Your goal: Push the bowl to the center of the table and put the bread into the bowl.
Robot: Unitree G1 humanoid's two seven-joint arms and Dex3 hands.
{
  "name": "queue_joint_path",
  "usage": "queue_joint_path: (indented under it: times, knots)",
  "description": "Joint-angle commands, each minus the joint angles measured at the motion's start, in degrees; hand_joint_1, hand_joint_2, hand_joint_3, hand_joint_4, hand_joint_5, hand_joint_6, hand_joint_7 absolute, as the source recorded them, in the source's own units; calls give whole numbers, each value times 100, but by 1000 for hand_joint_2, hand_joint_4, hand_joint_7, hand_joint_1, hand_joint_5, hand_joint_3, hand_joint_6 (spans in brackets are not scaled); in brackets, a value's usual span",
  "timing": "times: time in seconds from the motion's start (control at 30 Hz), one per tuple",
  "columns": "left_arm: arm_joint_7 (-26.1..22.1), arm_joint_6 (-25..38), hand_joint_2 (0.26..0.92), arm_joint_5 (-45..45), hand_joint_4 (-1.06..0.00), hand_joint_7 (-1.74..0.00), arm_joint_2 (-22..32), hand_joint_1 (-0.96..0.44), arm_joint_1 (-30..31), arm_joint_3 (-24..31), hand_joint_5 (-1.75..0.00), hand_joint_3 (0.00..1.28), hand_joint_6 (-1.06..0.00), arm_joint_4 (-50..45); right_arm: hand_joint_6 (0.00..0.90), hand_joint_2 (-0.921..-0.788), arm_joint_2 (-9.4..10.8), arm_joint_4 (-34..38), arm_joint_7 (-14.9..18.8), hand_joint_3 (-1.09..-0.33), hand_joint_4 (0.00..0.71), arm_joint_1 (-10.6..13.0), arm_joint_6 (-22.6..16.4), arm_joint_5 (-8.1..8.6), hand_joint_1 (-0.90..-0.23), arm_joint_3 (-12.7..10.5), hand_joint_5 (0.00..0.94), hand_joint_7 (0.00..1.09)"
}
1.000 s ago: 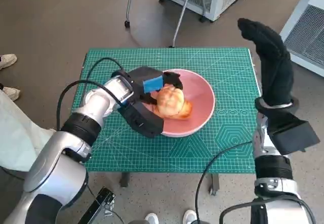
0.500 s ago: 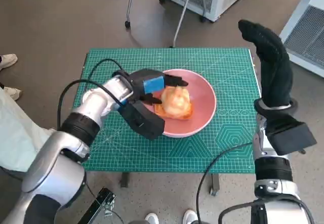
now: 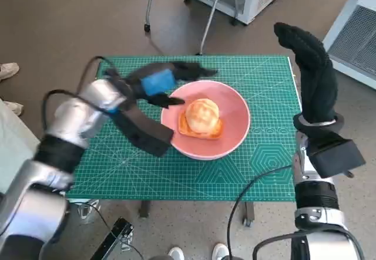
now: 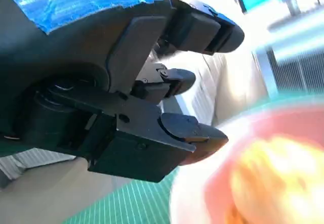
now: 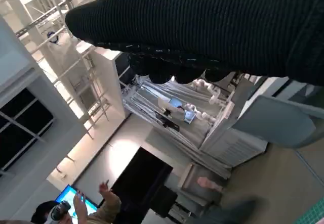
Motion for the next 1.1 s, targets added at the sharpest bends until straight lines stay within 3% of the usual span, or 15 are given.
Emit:
queue_joint_path:
  times: [0.03, 0.2, 0.5, 0.87, 1.1]
  knots:
    - [-99, -229, 911, -820, -206, -25, 216, 224, 343, 659, -2, 324, -356, -432, -1, -921, 70, 142, 129, -732, 276, -115, 113, 88, -641, 30, 0, 698]
    - [88, -484, 883, -1628, -215, -14, 214, 149, 635, 1361, -1, 125, -360, -445, -1, -921, 112, 183, 254, -728, 270, -219, 167, 187, -626, 33, 0, 697]
    - [542, -888, 914, -2766, -185, -6, -364, 42, 1059, 2205, 0, 60, -354, 2, -1, -921, 158, 319, 511, -695, 273, -353, 284, 371, -618, 8, 2, 710]
    - [-457, -853, 921, -4268, -173, 0, -886, 147, 1494, 2661, 0, 117, -324, -36, -1, -921, 121, 249, 639, -680, 281, -402, 415, 349, -634, 16, 5, 717]
    - [-699, -557, 921, -4935, -162, -3, -1183, 148, 1833, 2996, 0, 155, -319, -673, -1, -921, 57, 162, 609, -678, 269, -386, 475, 294, -629, 12, 1, 719]
